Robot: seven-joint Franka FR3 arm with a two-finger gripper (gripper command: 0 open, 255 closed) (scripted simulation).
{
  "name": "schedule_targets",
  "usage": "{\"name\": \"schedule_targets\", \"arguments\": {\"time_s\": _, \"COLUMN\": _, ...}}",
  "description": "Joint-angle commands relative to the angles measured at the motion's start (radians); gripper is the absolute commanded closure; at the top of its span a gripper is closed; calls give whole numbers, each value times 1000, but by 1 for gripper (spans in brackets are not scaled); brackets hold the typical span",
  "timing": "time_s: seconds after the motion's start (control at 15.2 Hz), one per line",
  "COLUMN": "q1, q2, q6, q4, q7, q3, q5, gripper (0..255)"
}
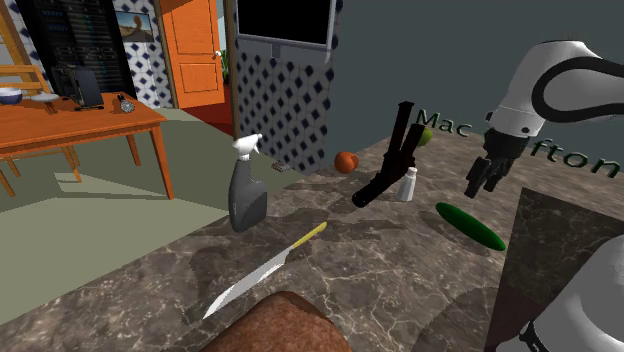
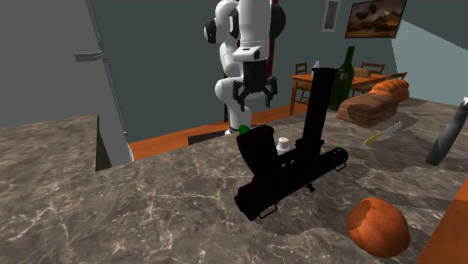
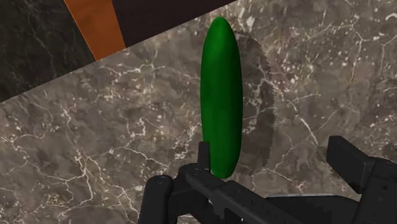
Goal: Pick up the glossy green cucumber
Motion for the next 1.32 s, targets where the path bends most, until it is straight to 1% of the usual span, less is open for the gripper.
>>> {"name": "schedule_targets", "arguments": {"time_s": 0.0, "q1": -17, "q2": -4, "q6": 69, "q4": -63, "q7": -26, "q3": -38, "q5": -15, "gripper": 0}}
{"name": "schedule_targets", "arguments": {"time_s": 0.2, "q1": -44, "q2": -4, "q6": 174, "q4": -156, "q7": -63, "q3": -95, "q5": -38, "gripper": 0}}
{"name": "schedule_targets", "arguments": {"time_s": 0.59, "q1": -52, "q2": 24, "q6": 265, "q4": -219, "q7": -74, "q3": -117, "q5": -53, "gripper": 0}}
{"name": "schedule_targets", "arguments": {"time_s": 0.73, "q1": -54, "q2": 43, "q6": 310, "q4": -245, "q7": -77, "q3": -126, "q5": -59, "gripper": 0}}
{"name": "schedule_targets", "arguments": {"time_s": 0.86, "q1": -54, "q2": 43, "q6": 310, "q4": -245, "q7": -77, "q3": -126, "q5": -59, "gripper": 0}}
{"name": "schedule_targets", "arguments": {"time_s": 0.92, "q1": -54, "q2": 44, "q6": 311, "q4": -246, "q7": -77, "q3": -125, "q5": -59, "gripper": 255}}
{"name": "schedule_targets", "arguments": {"time_s": 1.25, "q1": -53, "q2": 45, "q6": 313, "q4": -247, "q7": -75, "q3": -124, "q5": -58, "gripper": 255}}
